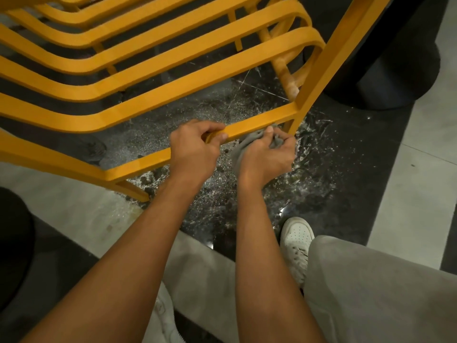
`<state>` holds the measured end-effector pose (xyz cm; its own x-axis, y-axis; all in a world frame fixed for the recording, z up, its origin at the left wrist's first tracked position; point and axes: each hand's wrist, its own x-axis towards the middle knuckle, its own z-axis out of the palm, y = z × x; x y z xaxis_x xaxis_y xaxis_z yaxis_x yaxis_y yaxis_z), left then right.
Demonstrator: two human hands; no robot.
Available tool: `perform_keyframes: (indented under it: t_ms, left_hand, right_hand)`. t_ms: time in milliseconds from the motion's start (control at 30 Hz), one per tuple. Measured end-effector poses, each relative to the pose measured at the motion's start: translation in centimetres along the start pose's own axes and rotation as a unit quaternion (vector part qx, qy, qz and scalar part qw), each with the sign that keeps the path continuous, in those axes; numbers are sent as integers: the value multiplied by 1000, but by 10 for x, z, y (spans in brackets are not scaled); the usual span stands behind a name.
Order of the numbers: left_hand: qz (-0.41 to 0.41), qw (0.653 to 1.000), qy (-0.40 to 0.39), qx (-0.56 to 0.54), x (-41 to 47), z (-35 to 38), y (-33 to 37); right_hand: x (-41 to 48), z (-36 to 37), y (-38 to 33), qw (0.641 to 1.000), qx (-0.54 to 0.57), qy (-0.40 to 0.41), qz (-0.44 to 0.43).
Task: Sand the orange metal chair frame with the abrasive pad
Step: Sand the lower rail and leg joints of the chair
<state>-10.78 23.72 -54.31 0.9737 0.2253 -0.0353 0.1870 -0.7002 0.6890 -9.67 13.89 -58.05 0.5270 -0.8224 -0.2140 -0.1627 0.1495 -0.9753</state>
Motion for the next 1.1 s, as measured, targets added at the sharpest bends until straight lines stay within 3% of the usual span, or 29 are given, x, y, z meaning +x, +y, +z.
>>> perform_keyframes:
  t_ms: [133, 333, 533, 767, 967, 1100]
  left_hand:
    - [-2, 1000, -2, -1, 0, 0, 0]
    - [-30, 999, -11, -24, 3, -2, 1]
    - [-25, 999, -7, -24, 1, 0, 1]
    - [-35, 999, -16, -27, 3, -2, 3]
    - [-35, 999, -11, -29, 2, -1, 2]
    - [-39, 999, -16, -27, 3, -3, 2]
  right_hand:
    - [-15, -1, 7, 999, -5, -36, 4]
    - [19, -3, -8, 999, -4, 34, -17]
    - [-1, -5, 3, 999, -1, -33, -1]
    - [40, -5, -15, 999, -9, 41, -29]
    - [13, -7, -2, 999, -21, -10, -44]
    - [39, -7, -9, 996, -25, 30, -76]
